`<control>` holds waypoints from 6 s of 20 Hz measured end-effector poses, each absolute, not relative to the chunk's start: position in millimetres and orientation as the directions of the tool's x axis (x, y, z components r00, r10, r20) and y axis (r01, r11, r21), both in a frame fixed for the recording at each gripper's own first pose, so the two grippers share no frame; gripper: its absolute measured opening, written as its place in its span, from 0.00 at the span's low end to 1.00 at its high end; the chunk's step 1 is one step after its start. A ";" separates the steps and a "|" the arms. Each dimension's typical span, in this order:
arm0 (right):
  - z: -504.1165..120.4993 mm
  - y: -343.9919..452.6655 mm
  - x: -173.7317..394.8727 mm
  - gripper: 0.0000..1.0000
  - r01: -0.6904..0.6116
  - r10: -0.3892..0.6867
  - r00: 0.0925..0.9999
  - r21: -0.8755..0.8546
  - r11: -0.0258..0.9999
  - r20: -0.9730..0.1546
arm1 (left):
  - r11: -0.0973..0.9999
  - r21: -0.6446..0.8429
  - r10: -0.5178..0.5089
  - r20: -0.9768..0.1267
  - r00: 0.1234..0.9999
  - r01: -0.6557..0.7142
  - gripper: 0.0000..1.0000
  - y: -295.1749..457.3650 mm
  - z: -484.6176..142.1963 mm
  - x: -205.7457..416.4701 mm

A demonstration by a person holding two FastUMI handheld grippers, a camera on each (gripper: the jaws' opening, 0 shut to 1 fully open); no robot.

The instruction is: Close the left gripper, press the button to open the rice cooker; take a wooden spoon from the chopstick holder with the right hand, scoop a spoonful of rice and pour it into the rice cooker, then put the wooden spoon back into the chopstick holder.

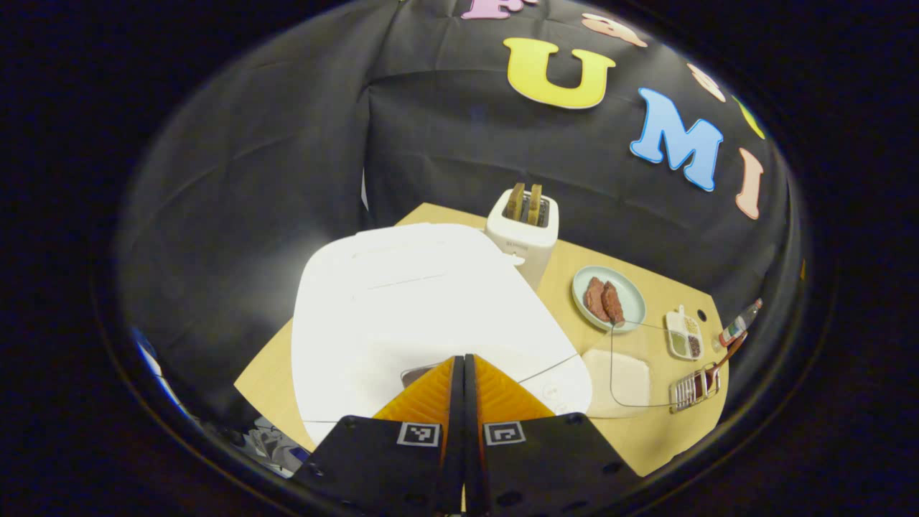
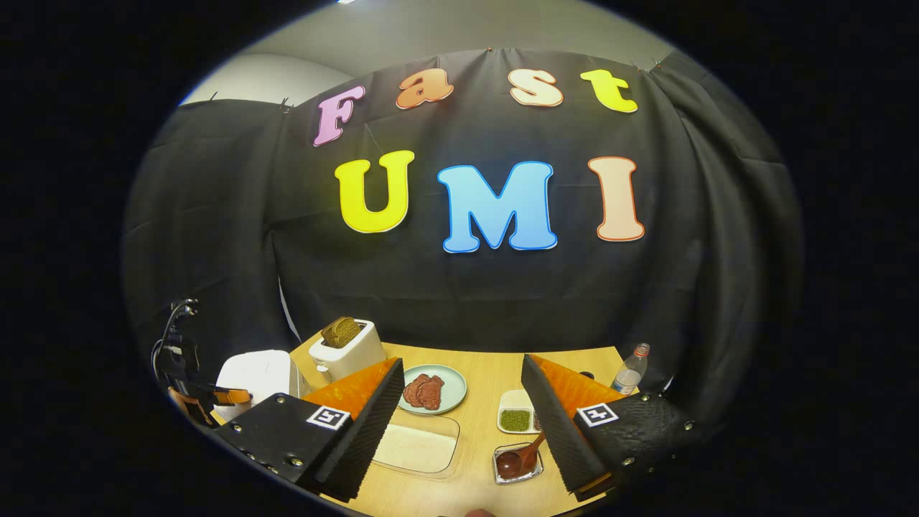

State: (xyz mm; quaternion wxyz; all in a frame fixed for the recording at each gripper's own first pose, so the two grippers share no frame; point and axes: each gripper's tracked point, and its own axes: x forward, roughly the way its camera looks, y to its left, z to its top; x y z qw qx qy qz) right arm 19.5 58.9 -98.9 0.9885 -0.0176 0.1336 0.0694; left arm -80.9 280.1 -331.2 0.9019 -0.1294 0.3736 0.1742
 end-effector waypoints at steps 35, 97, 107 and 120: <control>-146.9 -56.6 31.7 1.00 0.080 -0.073 0.952 0.011 0.997 -0.297 | 0.999 0.017 0.031 -0.056 0.998 -0.030 0.96 113.0 -72.4 -18.7; -275.0 146.9 116.0 0.06 -0.276 0.270 0.840 0.058 0.959 -0.471 | 1.000 0.004 0.018 -0.003 1.000 -0.018 0.96 154.5 -73.1 -57.8; -348.7 188.4 126.3 0.06 -0.301 0.222 0.806 -0.056 0.952 -0.549 | 0.997 -0.015 0.072 -0.070 0.995 -0.073 0.96 199.2 -102.3 -80.1; -341.8 189.1 111.3 0.06 -0.045 0.468 0.748 0.667 0.743 -0.470 | 0.999 -0.005 0.036 -0.075 0.996 -0.037 0.97 182.1 -102.6 -80.4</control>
